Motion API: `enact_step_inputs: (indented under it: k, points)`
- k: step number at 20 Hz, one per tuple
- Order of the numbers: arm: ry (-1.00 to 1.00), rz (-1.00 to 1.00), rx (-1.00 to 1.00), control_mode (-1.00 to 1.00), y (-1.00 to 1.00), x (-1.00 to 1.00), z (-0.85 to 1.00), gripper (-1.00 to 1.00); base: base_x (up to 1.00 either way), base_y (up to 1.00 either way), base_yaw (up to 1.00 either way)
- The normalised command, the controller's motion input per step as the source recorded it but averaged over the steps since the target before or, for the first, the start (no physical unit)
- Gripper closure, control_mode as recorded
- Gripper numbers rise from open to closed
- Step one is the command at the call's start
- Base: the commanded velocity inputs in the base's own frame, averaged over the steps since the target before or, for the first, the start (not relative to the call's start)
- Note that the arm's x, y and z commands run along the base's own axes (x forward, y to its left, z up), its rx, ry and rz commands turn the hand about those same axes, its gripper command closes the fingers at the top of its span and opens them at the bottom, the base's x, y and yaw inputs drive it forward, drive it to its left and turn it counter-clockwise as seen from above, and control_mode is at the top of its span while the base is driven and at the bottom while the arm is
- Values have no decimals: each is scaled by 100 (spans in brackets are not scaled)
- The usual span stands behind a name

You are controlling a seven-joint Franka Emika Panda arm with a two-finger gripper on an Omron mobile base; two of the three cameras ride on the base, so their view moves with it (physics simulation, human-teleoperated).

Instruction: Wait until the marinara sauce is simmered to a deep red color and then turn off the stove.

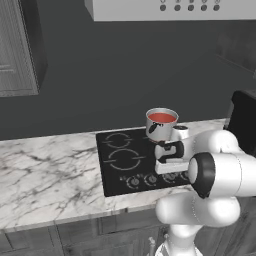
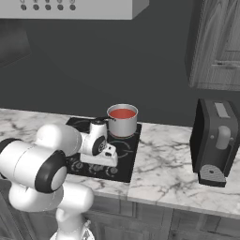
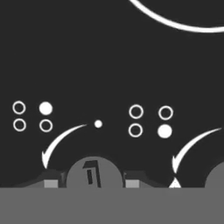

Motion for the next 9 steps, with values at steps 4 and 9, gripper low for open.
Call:
enact_step_inputs:
  k: [4, 9]
  points:
    - [0, -30, 0, -100, 0, -16, -25, 100, 0, 0, 0]
    - [0, -29, 0, -100, 0, -14, -25, 100, 0, 0, 0]
